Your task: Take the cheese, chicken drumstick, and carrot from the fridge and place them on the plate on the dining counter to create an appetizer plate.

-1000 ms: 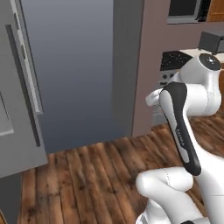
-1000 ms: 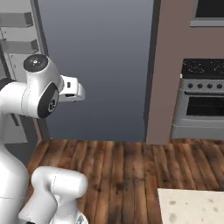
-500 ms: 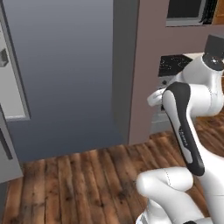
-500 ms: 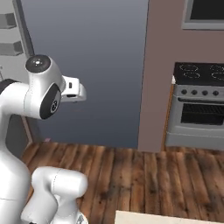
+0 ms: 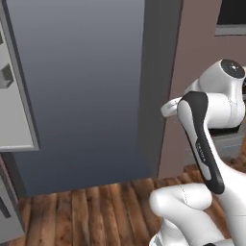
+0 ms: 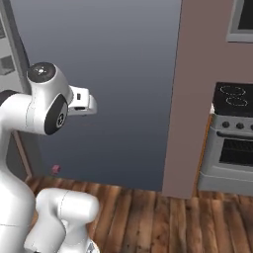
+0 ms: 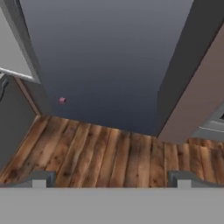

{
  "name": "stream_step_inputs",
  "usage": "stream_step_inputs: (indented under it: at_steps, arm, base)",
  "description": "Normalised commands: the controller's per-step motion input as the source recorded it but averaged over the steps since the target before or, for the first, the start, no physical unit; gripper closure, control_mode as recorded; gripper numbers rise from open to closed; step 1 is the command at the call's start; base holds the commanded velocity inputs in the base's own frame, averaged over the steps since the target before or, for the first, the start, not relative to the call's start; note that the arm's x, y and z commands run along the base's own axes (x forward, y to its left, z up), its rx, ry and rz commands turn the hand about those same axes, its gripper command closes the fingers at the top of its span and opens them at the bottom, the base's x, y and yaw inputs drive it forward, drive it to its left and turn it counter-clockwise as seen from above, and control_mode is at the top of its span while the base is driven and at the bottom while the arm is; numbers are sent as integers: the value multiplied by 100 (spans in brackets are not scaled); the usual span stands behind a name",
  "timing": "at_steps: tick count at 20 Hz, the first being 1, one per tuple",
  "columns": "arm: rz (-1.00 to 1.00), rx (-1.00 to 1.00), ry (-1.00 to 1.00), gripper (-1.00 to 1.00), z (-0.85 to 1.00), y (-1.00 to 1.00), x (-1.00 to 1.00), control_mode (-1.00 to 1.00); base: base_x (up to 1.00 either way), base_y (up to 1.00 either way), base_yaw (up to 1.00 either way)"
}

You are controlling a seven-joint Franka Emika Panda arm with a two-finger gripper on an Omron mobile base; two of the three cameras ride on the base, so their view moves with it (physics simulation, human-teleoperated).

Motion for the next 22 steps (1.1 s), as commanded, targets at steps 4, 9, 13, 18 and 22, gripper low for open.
stream_step_inputs:
  at_steps: [4,9,13,18,22]
  arm:
    - [0,0,0,-100,0,0,0,100]
    - [0,0,0,-100,0,0,0,100]
    - [0,0,0,-100,0,0,0,100]
    - [0,0,0,-100,0,0,0,100]
    - [0,0,0,-100,0,0,0,100]
  base:
    - [73,-1,25]
    - [23,-7,34]
    - [0,-4,41]
    - [4,-13,46]
    - [27,-30,47]
